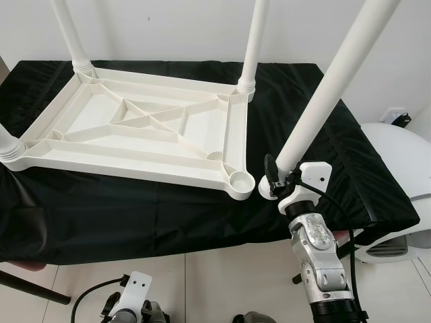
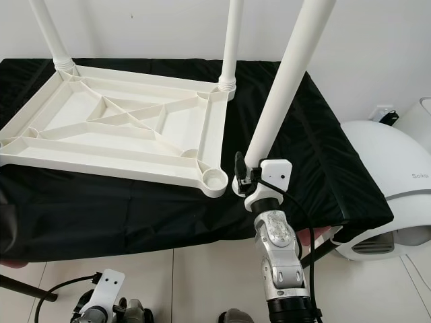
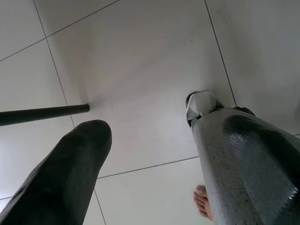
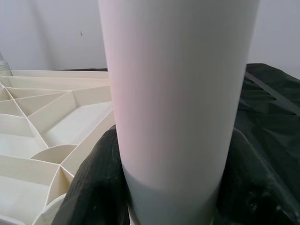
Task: Building children table
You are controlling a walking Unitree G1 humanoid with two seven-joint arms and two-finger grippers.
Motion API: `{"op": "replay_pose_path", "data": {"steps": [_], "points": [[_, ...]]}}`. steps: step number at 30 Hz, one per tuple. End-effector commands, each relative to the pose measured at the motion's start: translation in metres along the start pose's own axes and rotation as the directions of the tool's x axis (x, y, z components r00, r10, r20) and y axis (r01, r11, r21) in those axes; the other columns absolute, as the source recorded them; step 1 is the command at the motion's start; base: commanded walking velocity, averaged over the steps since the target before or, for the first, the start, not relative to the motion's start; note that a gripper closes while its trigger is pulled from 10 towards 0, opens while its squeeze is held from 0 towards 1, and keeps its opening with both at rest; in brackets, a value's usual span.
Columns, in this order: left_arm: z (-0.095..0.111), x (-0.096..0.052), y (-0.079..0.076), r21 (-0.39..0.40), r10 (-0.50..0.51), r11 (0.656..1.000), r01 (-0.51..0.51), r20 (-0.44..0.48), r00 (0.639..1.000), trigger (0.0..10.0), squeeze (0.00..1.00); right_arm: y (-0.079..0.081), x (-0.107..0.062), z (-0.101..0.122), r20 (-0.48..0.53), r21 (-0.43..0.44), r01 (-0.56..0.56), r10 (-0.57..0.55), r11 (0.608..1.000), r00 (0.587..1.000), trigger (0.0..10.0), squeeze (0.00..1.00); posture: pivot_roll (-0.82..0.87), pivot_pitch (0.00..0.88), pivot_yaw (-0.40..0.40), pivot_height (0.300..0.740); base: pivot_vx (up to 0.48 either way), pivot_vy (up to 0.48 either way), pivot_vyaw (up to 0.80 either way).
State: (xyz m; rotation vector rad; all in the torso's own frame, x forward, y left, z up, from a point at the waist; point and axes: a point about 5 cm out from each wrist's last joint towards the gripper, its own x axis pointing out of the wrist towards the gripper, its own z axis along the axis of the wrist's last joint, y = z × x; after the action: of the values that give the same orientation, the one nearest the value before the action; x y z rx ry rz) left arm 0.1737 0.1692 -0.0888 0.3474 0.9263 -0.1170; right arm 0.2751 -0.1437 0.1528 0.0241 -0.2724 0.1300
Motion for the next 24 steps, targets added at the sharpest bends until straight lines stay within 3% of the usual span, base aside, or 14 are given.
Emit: {"op": "replay_pose_path", "data": {"steps": [1,24], "points": [[-0.0184,-0.0043,-0.0109,0.011,-0.075,0.997,0.076,-0.072,0.995,10.0,0.00,-0.0006,0.0011,0.0017,0.013,-0.004,-0.006,0.006,1.000,1.000,10.0,0.00,-0.01,0.096,0.001,0.740,0.000,0.000,0.00],[-0.0211,-0.0052,-0.0135,0.012,-0.076,0.997,0.078,-0.082,0.994,10.0,0.00,-0.0001,0.0008,0.0010,0.012,-0.004,-0.003,0.003,1.000,1.000,10.0,0.00,0.00,0.099,0.003,0.740,0.000,0.000,0.00]]}}
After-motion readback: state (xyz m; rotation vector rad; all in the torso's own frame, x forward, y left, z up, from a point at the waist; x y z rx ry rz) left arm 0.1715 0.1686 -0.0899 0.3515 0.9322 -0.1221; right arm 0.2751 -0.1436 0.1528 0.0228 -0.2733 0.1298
